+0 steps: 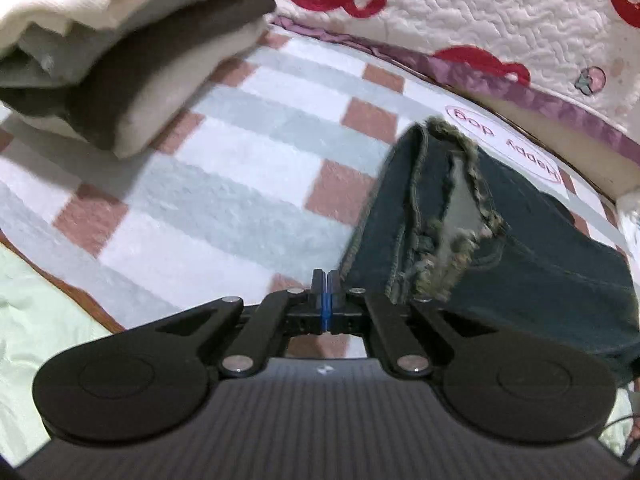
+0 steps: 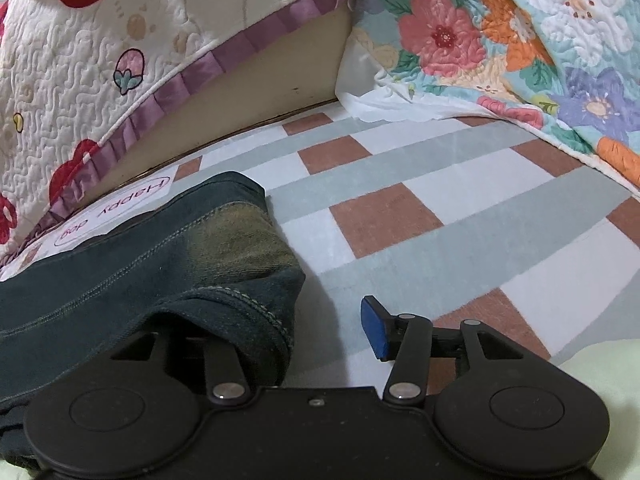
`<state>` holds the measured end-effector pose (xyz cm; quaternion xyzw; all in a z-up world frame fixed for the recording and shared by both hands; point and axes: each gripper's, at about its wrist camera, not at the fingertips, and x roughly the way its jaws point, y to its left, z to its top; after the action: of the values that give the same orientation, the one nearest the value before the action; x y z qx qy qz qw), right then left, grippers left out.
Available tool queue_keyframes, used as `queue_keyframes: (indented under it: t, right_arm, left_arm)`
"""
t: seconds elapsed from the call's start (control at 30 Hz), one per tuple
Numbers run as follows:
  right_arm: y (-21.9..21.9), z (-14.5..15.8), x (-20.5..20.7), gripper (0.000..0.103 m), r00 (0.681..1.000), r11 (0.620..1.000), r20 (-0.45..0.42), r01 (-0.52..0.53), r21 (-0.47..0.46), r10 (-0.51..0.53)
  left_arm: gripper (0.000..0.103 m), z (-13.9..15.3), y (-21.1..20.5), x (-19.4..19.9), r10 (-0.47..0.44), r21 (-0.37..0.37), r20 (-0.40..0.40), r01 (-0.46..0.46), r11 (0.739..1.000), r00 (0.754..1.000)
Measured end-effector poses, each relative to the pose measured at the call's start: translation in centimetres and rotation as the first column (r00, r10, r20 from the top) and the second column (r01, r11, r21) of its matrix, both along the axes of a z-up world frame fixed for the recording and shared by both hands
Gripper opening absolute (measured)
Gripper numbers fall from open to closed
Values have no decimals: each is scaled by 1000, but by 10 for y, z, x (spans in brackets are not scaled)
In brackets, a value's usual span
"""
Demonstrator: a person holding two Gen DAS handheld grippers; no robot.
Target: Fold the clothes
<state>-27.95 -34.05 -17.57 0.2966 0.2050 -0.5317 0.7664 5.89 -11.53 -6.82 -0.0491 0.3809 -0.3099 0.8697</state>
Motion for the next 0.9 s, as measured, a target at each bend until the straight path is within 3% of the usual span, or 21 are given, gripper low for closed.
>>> queue_keyframes:
  t: [0.13,0.2,0.27,0.3,0.33,0.37,0.4,0.5,0.63,0.8,0.9]
  right_arm:
    - [1,-1,2,56,1000,1000,-13,-2,-14,1]
    - [2,-1,5,58,1000,1000,-29,-7,-22,7]
    - [1,0,7,58,999,1000,-43,-16,-24,14]
    - [-1,1,7,56,999,999,-39,-29,-17,29]
    - [-2,3,7,50,999,999,-30,-46,-10,46]
    - [-4,6,5,22,997,997,-2,-73,-2,73]
    - [-5,10,4,13,995,996,27,-94,-3,94]
    - [-5,39,4,12,981,990,134,-132,-54,139]
    - [-2,89,22,12,942,970,247,-193,-148,226]
    - [7,140,84,12,872,909,287,-330,-255,397]
    - [14,162,127,11,818,857,284,-423,-293,501]
  left_arm:
    - [7,-5,2,3,21,-2,-3,-21,1000,1000]
    - [16,-16,-18,-6,-34,16,-15,35,999,999]
    - [31,-27,-38,-15,-89,33,-28,90,995,996]
    - [32,-32,-48,-19,-117,42,-35,118,992,993]
    - [32,-38,-58,-24,-144,50,-42,146,988,989]
    - [32,-43,-68,-28,-171,58,-50,174,983,984]
    - [32,-49,-78,-33,-198,66,-57,201,977,979]
    - [32,-65,-108,-46,-277,88,-81,284,955,957]
    - [32,-85,-145,-63,-372,113,-114,384,917,921]
    - [32,-84,-141,-64,-370,114,-136,385,916,919]
    - [32,-84,-135,-58,-344,63,-171,359,931,923]
